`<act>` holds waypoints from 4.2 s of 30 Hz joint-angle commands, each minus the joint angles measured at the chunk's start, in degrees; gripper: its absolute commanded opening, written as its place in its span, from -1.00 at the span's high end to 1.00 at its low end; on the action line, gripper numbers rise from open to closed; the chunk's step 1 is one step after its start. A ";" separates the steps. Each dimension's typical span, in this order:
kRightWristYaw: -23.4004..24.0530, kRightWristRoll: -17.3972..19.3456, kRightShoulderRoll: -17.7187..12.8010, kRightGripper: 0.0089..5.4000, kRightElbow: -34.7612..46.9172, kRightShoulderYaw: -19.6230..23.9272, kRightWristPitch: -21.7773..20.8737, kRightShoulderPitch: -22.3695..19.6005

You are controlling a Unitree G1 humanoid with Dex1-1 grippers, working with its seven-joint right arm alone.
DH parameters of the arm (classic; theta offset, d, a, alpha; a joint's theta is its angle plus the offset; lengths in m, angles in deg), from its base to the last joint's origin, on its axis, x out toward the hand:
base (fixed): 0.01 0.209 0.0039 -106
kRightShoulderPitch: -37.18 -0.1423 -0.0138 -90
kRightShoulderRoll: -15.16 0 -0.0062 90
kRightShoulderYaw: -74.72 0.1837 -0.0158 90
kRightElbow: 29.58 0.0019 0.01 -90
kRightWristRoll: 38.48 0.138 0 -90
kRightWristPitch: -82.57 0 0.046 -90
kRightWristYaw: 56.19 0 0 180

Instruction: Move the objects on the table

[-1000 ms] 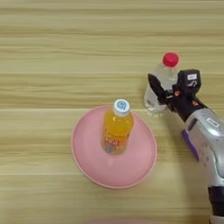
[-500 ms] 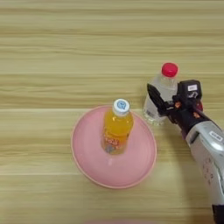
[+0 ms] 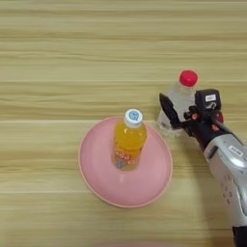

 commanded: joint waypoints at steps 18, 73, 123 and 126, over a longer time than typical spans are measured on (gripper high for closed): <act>0.36 0.68 -1.52 -1.00 5.14 1.52 -1.63 -0.50; -17.91 13.14 -6.32 -1.00 25.25 12.13 -11.74 30.77; -23.69 3.62 -13.24 -1.00 24.57 -6.27 -14.90 27.18; -23.54 3.68 -13.38 -1.00 24.57 -6.34 -14.94 27.18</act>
